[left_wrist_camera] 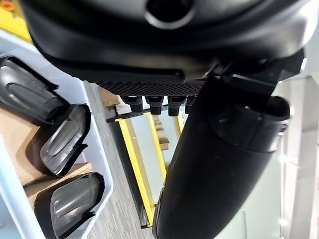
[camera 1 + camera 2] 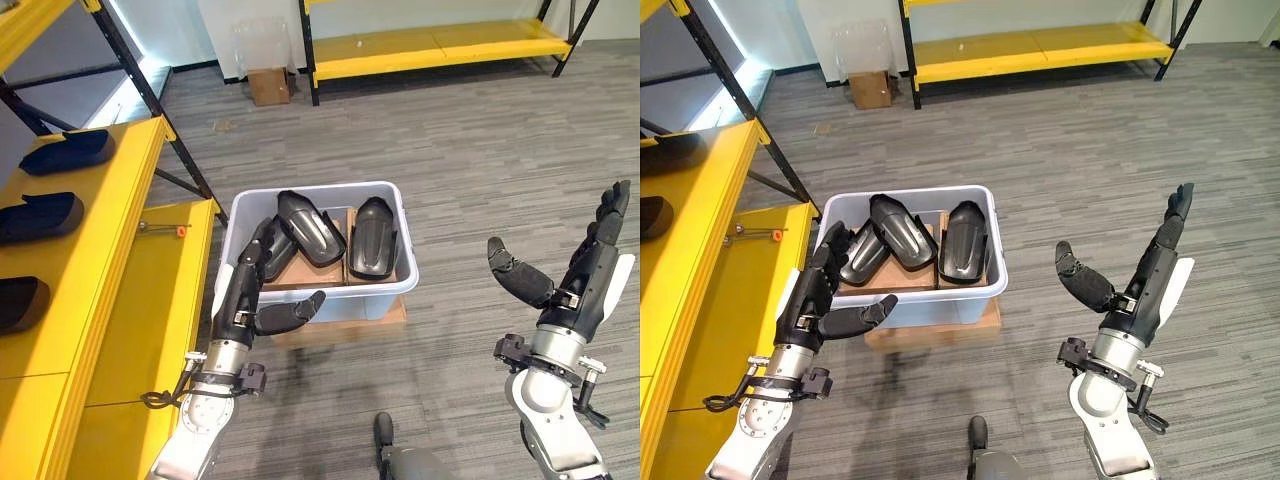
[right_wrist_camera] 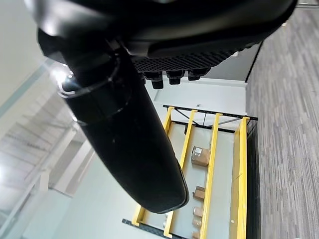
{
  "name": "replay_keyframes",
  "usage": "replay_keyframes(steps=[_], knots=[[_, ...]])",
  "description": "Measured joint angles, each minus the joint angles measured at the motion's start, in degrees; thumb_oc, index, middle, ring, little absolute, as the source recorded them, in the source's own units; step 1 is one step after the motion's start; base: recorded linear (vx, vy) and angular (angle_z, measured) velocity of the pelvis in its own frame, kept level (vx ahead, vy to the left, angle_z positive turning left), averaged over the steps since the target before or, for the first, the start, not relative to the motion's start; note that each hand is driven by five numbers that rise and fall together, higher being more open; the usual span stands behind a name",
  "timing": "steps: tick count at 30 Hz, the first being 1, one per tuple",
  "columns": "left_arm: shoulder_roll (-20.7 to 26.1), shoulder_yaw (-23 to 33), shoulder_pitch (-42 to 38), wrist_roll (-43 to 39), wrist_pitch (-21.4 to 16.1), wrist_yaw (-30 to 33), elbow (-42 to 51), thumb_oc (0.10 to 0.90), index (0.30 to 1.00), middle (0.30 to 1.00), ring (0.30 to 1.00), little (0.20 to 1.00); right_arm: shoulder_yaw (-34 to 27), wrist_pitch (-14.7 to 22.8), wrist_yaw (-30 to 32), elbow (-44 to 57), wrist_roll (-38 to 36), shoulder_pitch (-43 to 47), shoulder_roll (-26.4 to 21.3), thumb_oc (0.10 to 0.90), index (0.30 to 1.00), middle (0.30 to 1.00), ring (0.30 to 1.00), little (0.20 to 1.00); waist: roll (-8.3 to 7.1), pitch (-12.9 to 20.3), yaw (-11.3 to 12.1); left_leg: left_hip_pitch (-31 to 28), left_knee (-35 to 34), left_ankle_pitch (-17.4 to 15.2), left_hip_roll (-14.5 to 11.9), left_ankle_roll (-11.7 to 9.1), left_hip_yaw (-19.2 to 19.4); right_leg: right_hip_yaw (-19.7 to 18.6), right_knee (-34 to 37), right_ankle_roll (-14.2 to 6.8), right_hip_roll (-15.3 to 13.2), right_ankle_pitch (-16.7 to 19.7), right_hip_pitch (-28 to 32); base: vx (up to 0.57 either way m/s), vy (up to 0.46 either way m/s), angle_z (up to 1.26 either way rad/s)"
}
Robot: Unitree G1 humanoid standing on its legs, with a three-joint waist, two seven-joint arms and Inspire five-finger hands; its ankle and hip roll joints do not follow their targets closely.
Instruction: Move parts from the plastic box to the shelf.
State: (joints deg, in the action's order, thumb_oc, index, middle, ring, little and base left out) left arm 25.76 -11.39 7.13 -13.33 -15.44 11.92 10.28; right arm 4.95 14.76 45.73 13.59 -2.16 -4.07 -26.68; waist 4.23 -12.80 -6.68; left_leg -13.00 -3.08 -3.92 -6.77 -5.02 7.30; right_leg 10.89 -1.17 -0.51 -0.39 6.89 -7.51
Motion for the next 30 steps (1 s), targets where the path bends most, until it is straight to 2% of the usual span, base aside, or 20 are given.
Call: replay_keyframes(steps=[4, 6, 7, 8, 9, 10, 11, 12, 13, 15, 16, 22, 23, 24, 25, 26, 27, 28, 29, 30], knots=[[0.00, 0.03, -0.48, -2.13, -0.07, 0.08, -0.04, 0.900, 1.000, 1.000, 1.000, 1.000, 1.18, -0.74, -3.24, -0.51, -0.15, 0.40, -2.26, 0.900, 1.000, 1.000, 1.000, 1.000, 0.31, -0.10, 0.63, 1.91, 2.79, 0.48, -0.01, -0.79, -0.24, 1.32, -2.02, -0.29, -0.79, -2.42, -0.63, 0.10, -0.171, 0.23], [0.00, 0.22, -0.56, -2.26, -0.88, 0.18, -0.03, 0.900, 1.000, 1.000, 1.000, 1.000, 1.70, -0.80, -5.59, -0.50, -0.36, 0.56, -2.94, 0.900, 1.000, 1.000, 1.000, 1.000, 0.05, -0.09, 2.13, 5.43, 9.28, 1.78, -0.59, -2.76, 0.15, 2.78, -2.15, 1.53, -0.58, -4.64, -0.65, 0.21, -0.523, 0.19], [-0.73, 0.20, -1.07, -2.31, -0.85, 0.02, -0.22, 0.900, 1.000, 1.000, 1.000, 1.000, 1.66, -0.47, -6.64, -1.25, -0.38, 0.81, -2.96, 0.900, 1.000, 1.000, 1.000, 1.000, -0.74, -0.40, 2.53, 9.32, 16.83, 1.35, -1.43, -4.51, -0.42, 4.78, -7.81, 5.17, -0.47, -7.24, -1.72, 0.23, -0.495, 0.42], [-1.50, -1.69, -3.54, -2.89, -0.86, 0.41, -0.39, 0.900, 1.000, 1.000, 1.000, 1.000, -0.24, -1.45, -9.86, -2.84, -0.60, -1.09, -1.08, 0.900, 1.000, 1.000, 1.000, 1.000, -5.44, -0.14, 3.92, 32.24, 57.75, 12.93, -6.11, -4.46, 3.64, 7.64, -16.16, 10.40, -1.67, -17.03, -2.52, 0.18, -0.144, 0.33], [-1.95, -1.94, -2.00, -3.32, -1.49, 0.19, -0.05, 0.900, 1.000, 1.000, 1.000, 1.000, 0.20, -1.81, -10.29, -3.45, -0.73, -0.45, -0.02, 0.900, 1.000, 1.000, 1.000, 1.000, -7.11, -0.10, 4.83, 38.02, 61.78, 10.64, -5.70, -2.36, 5.28, 6.38, -15.16, 8.73, -1.58, -16.08, -2.25, 0.14, -0.034, -0.02], [-1.12, -1.91, 0.05, -3.33, -1.45, -0.17, -0.34, 0.900, 1.000, 1.000, 1.000, 1.000, 2.23, -1.98, -10.96, -3.51, -0.92, 0.61, 1.56, 0.900, 1.000, 1.000, 1.000, 1.000, -8.89, -0.43, 5.60, 40.48, 54.86, 6.80, -3.03, 1.82, 7.53, 5.07, -11.91, 6.32, -1.36, -14.68, -0.19, 0.11, 0.033, -0.64], [0.09, -1.95, 1.44, -3.31, -0.78, -0.18, -1.31, 0.900, 1.000, 1.000, 1.000, 1.000, 4.56, -1.98, -12.53, -3.60, -0.80, 1.17, 1.63, 0.900, 1.000, 1.000, 1.000, 1.000, -9.26, -0.57, 5.36, 40.15, 45.25, 5.84, -0.57, 4.34, 9.23, 4.98, -7.88, 1.46, -1.05, -13.32, 2.64, 0.13, 0.068, -0.73], [0.52, -1.92, 1.99, -3.31, -0.29, -0.16, -2.63, 0.900, 1.000, 1.000, 1.000, 1.000, 6.13, -1.97, -14.01, -3.45, -0.77, 0.70, 1.16, 0.900, 1.000, 1.000, 1.000, 1.000, -8.54, -0.77, 4.53, 38.25, 36.75, 6.66, 2.14, 5.87, 9.73, 3.89, -8.13, -7.02, -0.50, -12.67, 5.21, 0.32, 0.164, -1.12], [-3.40, 0.03, 2.55, -3.29, -0.56, 0.04, -3.25, 0.900, 1.000, 1.000, 1.000, 1.000, 6.73, -1.90, -15.28, -0.83, -0.83, 0.06, -3.88, 0.900, 1.000, 1.000, 1.000, 1.000, -0.54, -1.01, 3.54, 35.43, 23.52, 9.52, -1.96, 7.90, 8.99, -2.52, -23.22, -4.50, 1.61, -16.79, -0.72, 0.32, 0.160, -1.11], [-4.97, 2.24, 1.80, -2.74, -2.14, -0.03, -4.35, 0.900, 1.000, 1.000, 1.000, 1.000, 5.17, -0.92, -15.36, 2.35, -0.80, -2.20, -7.96, 0.900, 1.000, 1.000, 1.000, 1.000, 1.31, -0.90, 1.62, 33.17, 12.18, 10.32, -2.82, 5.06, 8.90, -5.26, -23.49, 2.65, -2.27, -20.41, 0.21, 0.26, 0.109, -0.42], [-4.42, 2.40, 0.20, -2.08, -2.02, -0.08, -6.67, 0.900, 1.000, 1.000, 1.000, 1.000, 3.07, -2.92, -14.66, 0.55, -3.40, -5.49, -6.56, 0.900, 1.000, 1.000, 1.000, 1.000, 0.80, -0.33, -0.76, 30.15, 4.00, 10.67, -2.76, 4.15, 9.55, -2.64, -19.76, 2.70, -2.90, -20.29, 5.09, 0.22, 0.080, 0.23], [-3.55, 3.41, 1.50, -2.19, -3.78, 0.03, -7.00, 0.900, 1.000, 1.000, 1.000, 1.000, 4.09, -3.10, -16.05, -0.47, -3.57, -9.01, -4.59, 0.900, 1.000, 1.000, 1.000, 1.000, -5.71, 1.60, 1.73, 24.71, 2.31, 11.47, 1.26, 5.30, 9.48, -2.69, -8.38, 1.28, -3.99, -17.49, 14.31, 0.16, 0.077, 0.05], [-3.55, 3.44, 3.21, -2.21, -3.80, 0.02, -6.80, 0.900, 1.000, 1.000, 1.000, 1.000, 4.13, -3.06, -17.02, -0.47, -3.55, -8.72, -4.99, 0.900, 1.000, 1.000, 1.000, 1.000, -5.09, 1.74, 2.48, 20.18, 0.73, 14.36, 3.12, 9.54, 9.28, -2.79, -8.51, -0.22, -3.37, -17.94, 16.34, 0.16, 0.099, -0.25], [-3.56, 3.46, 4.85, -2.27, -3.80, 0.04, -6.44, 0.900, 1.000, 1.000, 1.000, 1.000, 4.15, -2.86, -17.57, -0.49, -3.53, -8.36, -5.96, 0.900, 1.000, 1.000, 1.000, 1.000, -2.18, 1.87, 2.63, 16.38, 0.42, 21.59, 2.02, 17.01, 9.11, -2.85, -13.25, -2.67, -1.38, -19.54, 15.58, 0.20, 0.123, 0.01], [-2.35, 3.97, 4.90, -2.32, -3.72, 0.05, -6.62, 0.900, 1.000, 1.000, 1.000, 1.000, 4.32, -2.44, -17.82, -0.86, -3.52, -7.98, -4.44, 0.900, 1.000, 1.000, 1.000, 1.000, -1.78, 1.89, 1.24, 15.02, -1.54, 18.96, 2.22, 17.06, 9.03, -2.78, -18.36, -3.65, -1.93, -23.73, 12.80, 0.18, 0.116, 0.06], [-2.01, 5.43, 4.31, -2.39, -3.74, 0.06, -6.39, 0.900, 1.000, 1.000, 1.000, 1.000, 4.88, -2.44, -18.41, -0.78, -3.51, -6.92, -4.40, 0.900, 1.000, 1.000, 1.000, 1.000, -3.60, 1.85, 2.20, 15.47, -1.55, 18.92, 3.52, 17.00, 9.35, -3.24, -17.52, -3.83, -4.78, -24.86, 8.62, 0.17, 0.118, 0.23], [-1.91, 6.18, 4.35, -2.70, -3.60, 0.02, -6.46, 0.900, 1.000, 1.000, 1.000, 1.000, 4.92, -2.44, -19.20, -0.77, -3.52, -6.62, -4.39, 0.900, 1.000, 1.000, 1.000, 1.000, -3.39, 1.80, 2.30, 15.99, -1.53, 19.02, 3.76, 15.40, 9.46, -2.21, -16.25, -2.40, -5.49, -20.90, 8.25, 0.14, 0.107, 0.07], [-1.88, 6.25, 4.68, -3.12, -3.57, -0.06, -6.37, 0.900, 1.000, 1.000, 1.000, 1.000, 4.91, -2.57, -19.22, -0.88, -3.56, -6.90, -4.48, 0.900, 1.000, 1.000, 1.000, 1.000, -2.99, 1.82, 2.36, 15.80, -1.54, 19.29, 3.56, 12.48, 9.41, -1.35, -13.54, -2.23, -5.28, -19.56, 10.10, 0.15, 0.122, 0.19], [-1.90, 6.24, 5.79, -3.86, -3.59, -0.17, -5.32, 0.900, 1.000, 1.000, 1.000, 1.000, 4.88, -2.65, -19.25, -0.93, -3.56, -7.36, -4.63, 0.900, 1.000, 1.000, 1.000, 1.000, -1.80, 1.91, 2.43, 14.04, -1.55, 16.46, 2.75, 6.81, 9.31, -0.71, -10.50, -2.38, -4.47, -18.85, 12.95, 0.22, 0.193, 0.15], [-1.96, 6.36, 5.73, -4.44, -3.64, -0.28, -4.97, 0.900, 1.000, 1.000, 1.000, 1.000, 4.75, -2.64, -19.23, -0.72, -3.55, -7.32, -4.53, 0.900, 1.000, 1.000, 1.000, 1.000, -1.54, 1.89, 2.76, 13.70, -1.58, 14.12, 2.87, 5.12, 9.70, -0.89, -10.41, -2.76, -4.56, -19.12, 13.34, 0.19, 0.168, 0.04]])
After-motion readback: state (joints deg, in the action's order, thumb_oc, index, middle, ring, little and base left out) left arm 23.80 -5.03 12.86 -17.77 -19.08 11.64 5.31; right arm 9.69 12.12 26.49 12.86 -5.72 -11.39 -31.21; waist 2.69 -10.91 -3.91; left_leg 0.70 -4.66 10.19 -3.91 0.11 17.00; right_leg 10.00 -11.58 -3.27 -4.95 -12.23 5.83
